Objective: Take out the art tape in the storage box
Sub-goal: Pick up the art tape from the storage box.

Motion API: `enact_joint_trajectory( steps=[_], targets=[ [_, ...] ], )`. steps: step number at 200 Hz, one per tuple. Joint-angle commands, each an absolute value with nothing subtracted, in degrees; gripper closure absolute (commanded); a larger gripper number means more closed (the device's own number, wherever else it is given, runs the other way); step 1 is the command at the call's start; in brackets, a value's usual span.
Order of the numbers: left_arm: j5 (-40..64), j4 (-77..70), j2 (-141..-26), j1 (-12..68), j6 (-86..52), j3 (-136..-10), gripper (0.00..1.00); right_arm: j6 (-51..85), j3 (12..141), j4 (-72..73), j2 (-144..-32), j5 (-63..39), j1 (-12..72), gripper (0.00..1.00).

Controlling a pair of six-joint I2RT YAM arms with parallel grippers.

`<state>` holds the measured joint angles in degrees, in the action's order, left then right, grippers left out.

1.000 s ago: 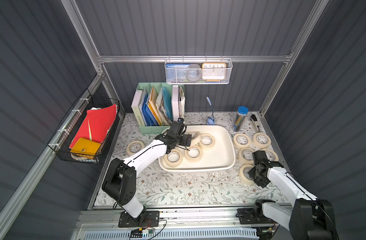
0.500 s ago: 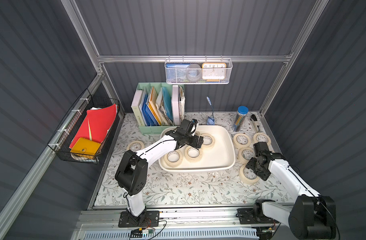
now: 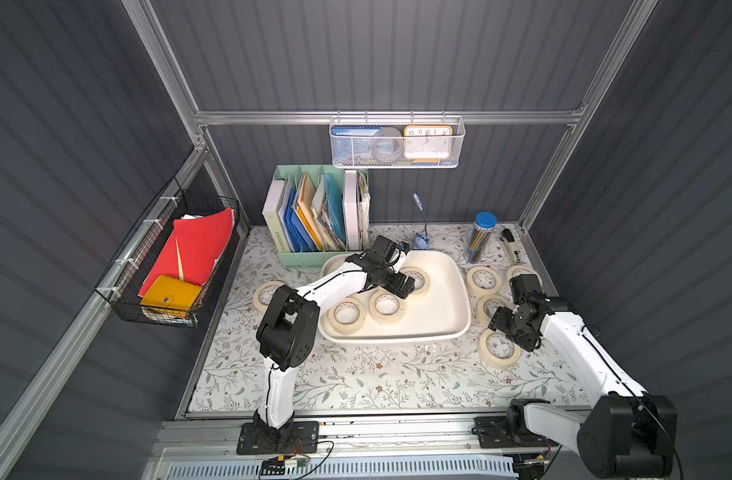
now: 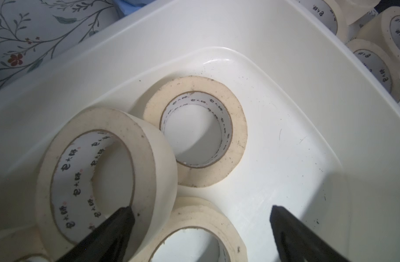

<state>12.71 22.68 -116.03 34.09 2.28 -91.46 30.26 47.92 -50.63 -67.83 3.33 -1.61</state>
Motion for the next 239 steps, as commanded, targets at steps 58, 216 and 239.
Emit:
enact_joint_trajectory(
  steps=[58,216,239],
  targets=[
    [15.19,27.52,-123.3,30.46,9.18,-96.71,0.03,27.55,48.52,-50.95,-70.75,1.24,-1.41,0.24],
    [17.81,29.4,-115.22,30.21,8.52,-100.88,0.96,25.73,54.13,-51.89,-67.94,1.93,3.02,0.22],
    [15.69,29.29,-110.77,31.01,8.72,-101.04,0.97,25.58,55.94,-51.37,-68.88,1.89,4.32,0.22]
  ],
)
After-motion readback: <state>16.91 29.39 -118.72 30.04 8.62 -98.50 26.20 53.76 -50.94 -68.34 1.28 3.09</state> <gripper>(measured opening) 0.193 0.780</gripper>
